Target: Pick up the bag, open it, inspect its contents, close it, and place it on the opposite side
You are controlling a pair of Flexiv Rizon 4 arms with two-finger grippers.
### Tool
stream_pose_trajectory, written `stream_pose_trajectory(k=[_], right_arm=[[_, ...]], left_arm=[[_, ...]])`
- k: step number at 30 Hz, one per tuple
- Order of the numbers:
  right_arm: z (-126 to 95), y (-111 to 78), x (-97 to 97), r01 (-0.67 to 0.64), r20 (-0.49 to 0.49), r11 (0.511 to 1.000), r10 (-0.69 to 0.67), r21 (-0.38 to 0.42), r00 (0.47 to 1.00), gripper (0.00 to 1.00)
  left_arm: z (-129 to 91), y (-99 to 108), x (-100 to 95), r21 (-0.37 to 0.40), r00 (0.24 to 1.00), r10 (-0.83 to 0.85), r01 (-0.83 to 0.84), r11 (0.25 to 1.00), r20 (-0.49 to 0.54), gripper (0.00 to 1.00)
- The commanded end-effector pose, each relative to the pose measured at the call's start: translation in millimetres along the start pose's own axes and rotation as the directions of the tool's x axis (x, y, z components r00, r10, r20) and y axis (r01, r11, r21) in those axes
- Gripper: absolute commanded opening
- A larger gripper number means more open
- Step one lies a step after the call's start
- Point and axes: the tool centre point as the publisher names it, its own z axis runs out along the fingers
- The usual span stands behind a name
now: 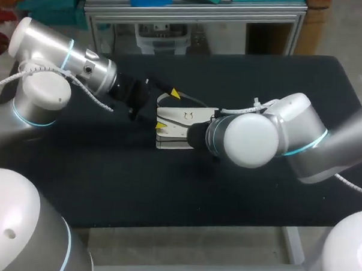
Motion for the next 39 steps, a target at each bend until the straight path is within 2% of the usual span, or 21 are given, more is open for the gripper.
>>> stream_pose_trajectory(k=[1,3,5,9,13,14,20,21,23,26,30,33,36,38,39], right_arm=[[4.3,-0.4,4.0,-0.003,0.045,1.000,0.004,-0.021,0.999,0.00],[4.3,-1.0,3.3,-0.003,0.044,1.000,0.004,-0.022,0.999,0.00],[4.5,-1.6,2.8,-0.004,0.043,1.000,0.005,-0.023,0.999,0.00],[5.5,-1.7,2.2,-0.004,0.039,0.999,0.006,-0.032,0.999,0.00],[8.0,-1.6,2.0,-0.009,0.030,0.998,0.011,-0.055,0.999,0.00],[9.0,-1.7,1.9,-0.009,0.027,0.998,0.011,-0.059,1.000,0.00],[11.1,-1.8,0.3,-0.015,0.021,0.997,0.016,-0.071,1.000,0.00],[11.2,-1.9,-0.1,-0.014,0.021,0.997,0.016,-0.075,1.000,0.00],[11.2,-2.0,-0.3,-0.011,0.020,0.997,0.012,-0.079,1.000,0.00],[11.3,-2.0,-0.5,-0.004,0.018,0.996,0.006,-0.094,1.000,0.00],[12.1,-2.2,0.6,0.009,0.004,0.991,-0.008,-0.135,1.000,0.00],[14.3,-2.2,1.6,0.016,-0.005,0.988,-0.017,-0.153,1.000,0.00],[15.3,-2.3,1.7,0.021,-0.009,0.985,-0.023,-0.172,1.000,0.00],[15.6,-2.2,1.7,0.032,-0.010,0.984,-0.034,-0.177,0.999,0.00],[15.7,-2.0,1.9,0.035,-0.011,0.983,-0.038,-0.180,0.999,0.00]], left_arm=[[10.8,6.2,2.4,0.000,1.000,0.011,-0.011,1.000,-0.012,1.00],[14.2,9.4,4.2,-0.007,1.000,0.019,-0.019,1.000,-0.010,0.99],[17.5,12.4,4.8,-0.014,1.000,0.023,-0.024,1.000,-0.007,0.87],[23.5,17.3,3.3,-0.034,0.999,0.036,-0.036,0.999,0.004,0.77],[29.6,21.9,1.1,-0.072,0.998,0.066,-0.065,0.995,0.016,0.73],[31.2,22.6,0.9,-0.074,0.997,0.076,-0.075,0.994,0.014,0.66],[39.6,24.8,3.6,-0.125,0.991,0.132,-0.127,0.984,0.029,0.62],[40.8,25.0,3.8,-0.128,0.990,0.138,-0.133,0.983,0.031,0.53],[42.9,26.4,3.5,-0.149,0.988,0.150,-0.142,0.979,0.041,0.48],[45.0,29.8,1.6,-0.171,0.986,0.159,-0.147,0.974,0.054,0.46],[47.6,36.7,-2.4,-0.202,0.985,0.157,-0.139,0.970,0.074,0.49],[48.1,42.8,-7.1,-0.216,0.985,0.143,-0.121,0.969,0.092,0.44],[47.1,49.9,-12.2,-0.231,0.986,0.125,-0.097,0.968,0.111,0.29],[45.6,52.7,-15.6,-0.230,0.987,0.111,-0.082,0.970,0.118,0.07],[44.5,53.4,-17.3,-0.227,0.987,0.102,-0.072,0.971,0.122,0.00]])
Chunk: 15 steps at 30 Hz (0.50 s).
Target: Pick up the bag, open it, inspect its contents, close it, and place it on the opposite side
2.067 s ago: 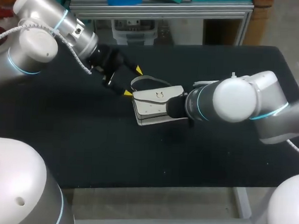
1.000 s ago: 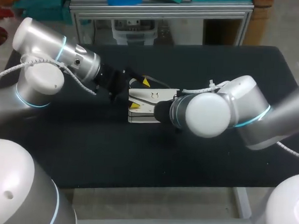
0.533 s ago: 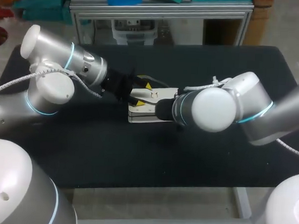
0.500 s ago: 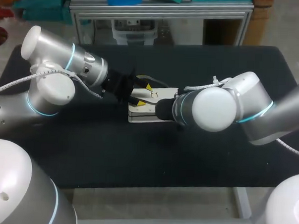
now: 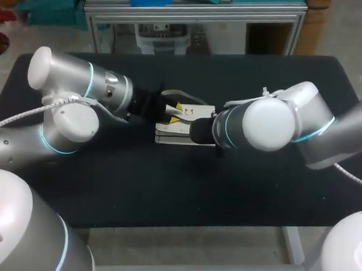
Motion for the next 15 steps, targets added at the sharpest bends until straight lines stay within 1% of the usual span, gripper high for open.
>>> stream_pose_trajectory(k=[1,6,11,13,14,15], right_arm=[[5.1,-4.7,7.8,0.015,0.046,0.997,-0.011,-0.081,0.999,0.00],[7.2,-3.9,8.4,0.037,0.033,0.996,-0.035,-0.077,0.999,0.00],[11.0,-4.9,12.1,0.060,0.006,0.996,-0.059,-0.073,0.998,0.00],[13.0,-4.7,14.6,0.077,-0.014,0.995,-0.078,-0.065,0.997,0.00],[13.8,-4.6,15.7,0.082,-0.020,0.995,-0.083,-0.063,0.996,0.00],[14.1,-4.6,16.6,0.087,-0.025,0.994,-0.088,-0.061,0.996,0.00]], left_arm=[[5.3,7.1,-6.2,0.008,1.000,-0.020,0.020,1.000,0.007,0.00],[-2.7,7.5,-15.9,0.037,0.997,-0.079,0.080,0.996,-0.012,0.00],[-14.5,6.0,-30.6,0.058,0.985,-0.163,0.166,0.984,-0.047,0.00],[-17.7,6.2,-37.0,0.052,0.978,-0.197,0.201,0.978,-0.062,0.00],[-19.8,6.4,-40.2,0.056,0.972,-0.223,0.228,0.972,-0.079,0.00],[-21.1,6.5,-42.6,0.043,0.965,-0.242,0.247,0.968,-0.103,0.00]])
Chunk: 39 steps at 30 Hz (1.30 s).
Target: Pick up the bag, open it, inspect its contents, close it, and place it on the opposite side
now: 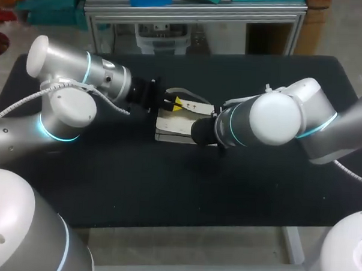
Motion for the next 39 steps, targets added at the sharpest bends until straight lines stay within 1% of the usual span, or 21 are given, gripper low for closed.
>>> stream_pose_trajectory(k=[1,5,9,10,11,12,14,15,20,24,31,35,39], right_arm=[[10.1,-4.1,12.2,0.014,0.003,1.000,-0.014,-0.022,1.000,0.00],[10.3,-5.4,14.1,0.017,-0.008,1.000,-0.017,-0.018,1.000,0.00],[9.7,-5.0,13.2,0.016,-0.012,1.000,-0.016,-0.018,1.000,0.00],[9.7,-4.5,12.5,0.016,-0.013,1.000,-0.016,-0.018,1.000,0.00],[9.6,-4.0,12.0,0.016,-0.013,1.000,-0.016,-0.019,1.000,0.00],[9.5,-3.4,11.5,0.017,-0.013,1.000,-0.017,-0.020,1.000,0.00],[9.4,-2.7,10.6,0.018,-0.013,1.000,-0.019,-0.022,1.000,0.00],[9.3,-2.5,10.1,0.018,-0.014,1.000,-0.019,-0.023,1.000,0.00],[8.3,-1.6,8.2,0.018,-0.013,1.000,-0.018,-0.025,1.000,0.00],[9.0,-0.2,7.8,0.017,-0.015,1.000,-0.018,-0.026,1.000,0.00],[9.7,2.4,6.5,0.022,-0.019,0.999,-0.023,-0.032,1.000,0.00],[10.3,3.0,6.1,0.026,-0.021,0.999,-0.026,-0.034,0.999,0.00],[10.8,3.5,6.1,0.030,-0.023,0.999,-0.031,-0.035,0.999,0.00]], left_arm=[[-12.0,-1.8,-17.8,-0.010,0.994,-0.065,0.064,0.998,-0.083,0.00],[-18.1,-0.8,-24.8,-0.003,0.981,-0.138,0.139,0.990,-0.133,0.00],[-18.6,1.0,-20.9,-0.015,0.978,-0.154,0.154,0.988,-0.143,0.00],[-17.2,1.4,-17.9,-0.018,0.977,-0.153,0.152,0.988,-0.150,0.07],[-15.6,1.8,-15.3,-0.023,0.976,-0.153,0.151,0.988,-0.155,0.21],[-14.7,1.6,-13.2,-0.034,0.976,-0.148,0.145,0.989,-0.157,0.31],[-12.6,2.2,-9.6,-0.043,0.975,-0.150,0.145,0.988,-0.161,0.40],[-11.7,2.7,-8.3,-0.048,0.975,-0.152,0.146,0.988,-0.161,0.42],[-9.5,6.3,-2.9,-0.049,0.973,-0.164,0.158,0.986,-0.162,0.43],[-8.8,8.3,0.8,-0.042,0.974,-0.178,0.173,0.984,-0.140,0.44],[4.0,14.6,6.3,-0.076,0.978,-0.176,0.169,0.983,-0.110,0.38],[12.2,19.8,4.8,-0.090,0.976,-0.187,0.177,0.980,-0.109,0.37],[20.8,29.3,-1.8,-0.104,0.968,-0.221,0.209,0.972,-0.121,0.36]])
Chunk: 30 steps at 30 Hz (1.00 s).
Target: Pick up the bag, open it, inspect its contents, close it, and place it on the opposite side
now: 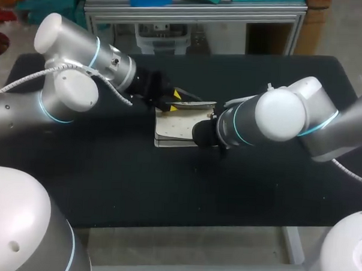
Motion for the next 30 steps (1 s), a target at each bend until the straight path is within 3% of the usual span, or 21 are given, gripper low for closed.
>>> stream_pose_trajectory(k=[1,5,8,15,19,30], right_arm=[[7.4,1.6,2.8,0.002,0.001,1.000,-0.002,-0.003,1.000,0.00],[7.4,1.7,2.7,0.007,0.000,1.000,-0.007,-0.003,1.000,0.00],[7.5,1.7,2.7,0.009,-0.001,1.000,-0.009,-0.004,1.000,0.00],[7.7,0.0,3.0,0.011,-0.003,1.000,-0.011,0.000,1.000,0.00],[7.7,-0.1,3.1,0.011,-0.005,1.000,-0.011,0.002,1.000,0.00],[3.6,-0.7,1.8,0.020,-0.006,0.999,-0.020,0.027,1.000,0.00]], left_arm=[[14.2,7.5,-12.5,-0.013,1.000,-0.020,0.020,1.000,-0.014,0.35],[15.8,12.8,-19.8,-0.024,0.998,-0.057,0.056,0.998,-0.015,0.29],[16.1,16.6,-25.4,-0.036,0.996,-0.086,0.085,0.996,-0.025,0.31],[15.2,26.3,-34.0,-0.046,0.985,-0.158,0.155,0.987,-0.069,0.25],[15.4,28.0,-34.2,-0.063,0.979,-0.182,0.177,0.982,-0.095,0.00],[9.1,25.0,-35.4,-0.070,0.946,-0.277,0.269,0.961,-0.170,0.00]])
